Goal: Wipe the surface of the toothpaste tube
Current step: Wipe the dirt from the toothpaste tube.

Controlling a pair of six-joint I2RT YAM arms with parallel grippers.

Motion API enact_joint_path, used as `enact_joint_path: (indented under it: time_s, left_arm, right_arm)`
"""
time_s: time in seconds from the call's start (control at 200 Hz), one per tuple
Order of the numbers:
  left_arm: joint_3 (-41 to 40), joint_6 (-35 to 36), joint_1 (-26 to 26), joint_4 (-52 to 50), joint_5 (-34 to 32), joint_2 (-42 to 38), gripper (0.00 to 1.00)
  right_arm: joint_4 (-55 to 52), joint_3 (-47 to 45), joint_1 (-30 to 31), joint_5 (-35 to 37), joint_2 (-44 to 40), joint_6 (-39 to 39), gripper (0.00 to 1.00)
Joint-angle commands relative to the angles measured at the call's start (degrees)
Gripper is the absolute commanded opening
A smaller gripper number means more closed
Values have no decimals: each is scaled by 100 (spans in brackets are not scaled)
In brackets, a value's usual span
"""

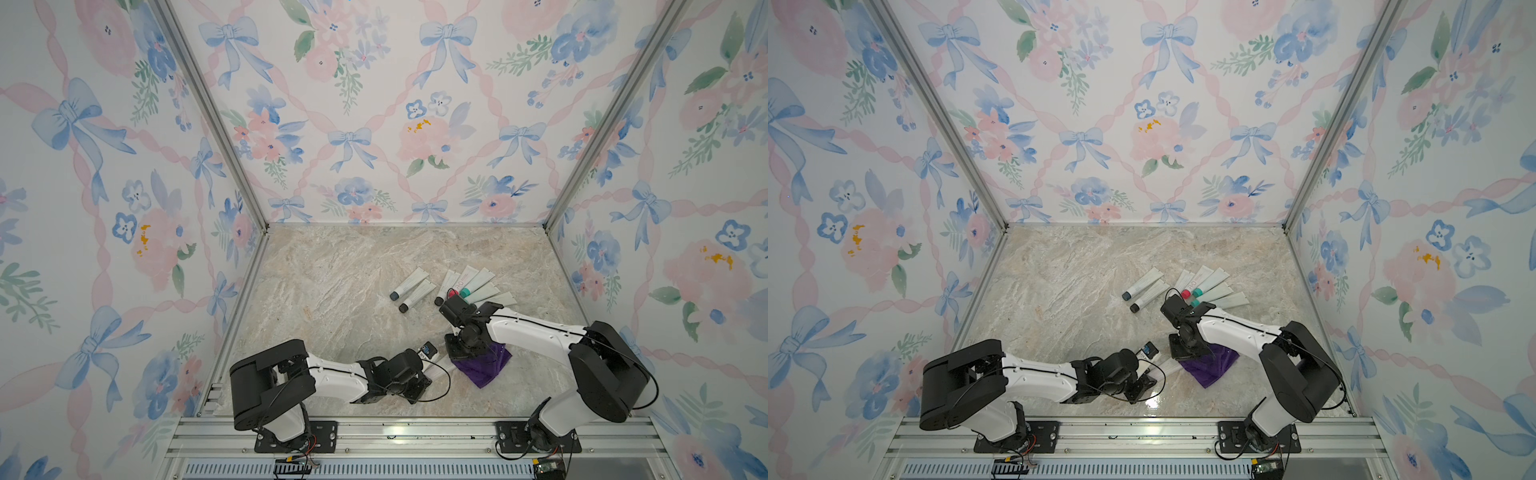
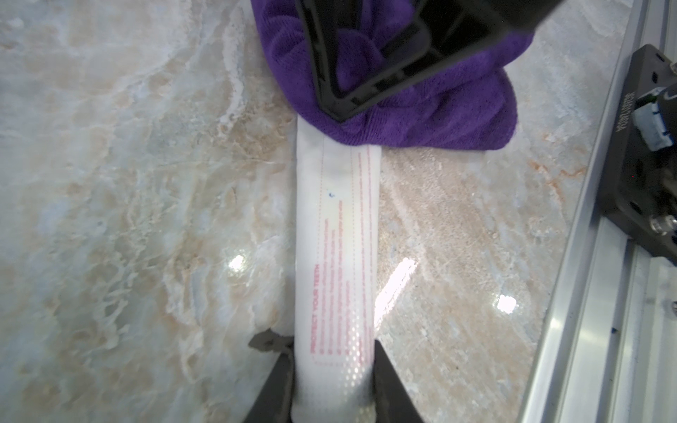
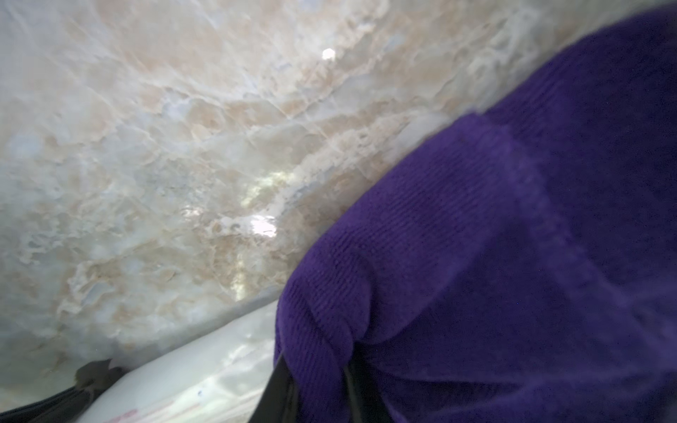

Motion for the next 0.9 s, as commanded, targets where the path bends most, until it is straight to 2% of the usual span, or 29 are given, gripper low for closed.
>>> enact_joint_path:
  time_s: [0.0, 0.085, 0.215, 0.425, 0.535, 0.685, 0.895]
  left_arm:
    - [-67, -26, 42, -213, -208, 121, 30]
    - [-72, -26, 42, -216, -201, 112, 30]
    - [-69, -25, 41, -221, -205, 103, 30]
    - [-64, -17, 40, -216, -205, 99, 30]
    - [-69, -17, 36, -213, -208, 112, 30]
    - [-53, -8, 44, -215, -196, 123, 30]
    - [-47, -8, 38, -218, -198, 143, 30]
  right_arm:
    - [145, -106, 522, -1305, -26, 273, 20]
    - [234, -153, 574, -1394, -27, 459, 20]
    - [151, -363, 313, -1243, 26, 348, 20]
    - [-486, -480, -551, -20, -48, -77, 20]
    - [-526, -488, -911, 237, -207, -143, 20]
    - [-406, -414, -971, -32, -117, -255, 20]
    - [27, -253, -219, -996, 15, -13, 20]
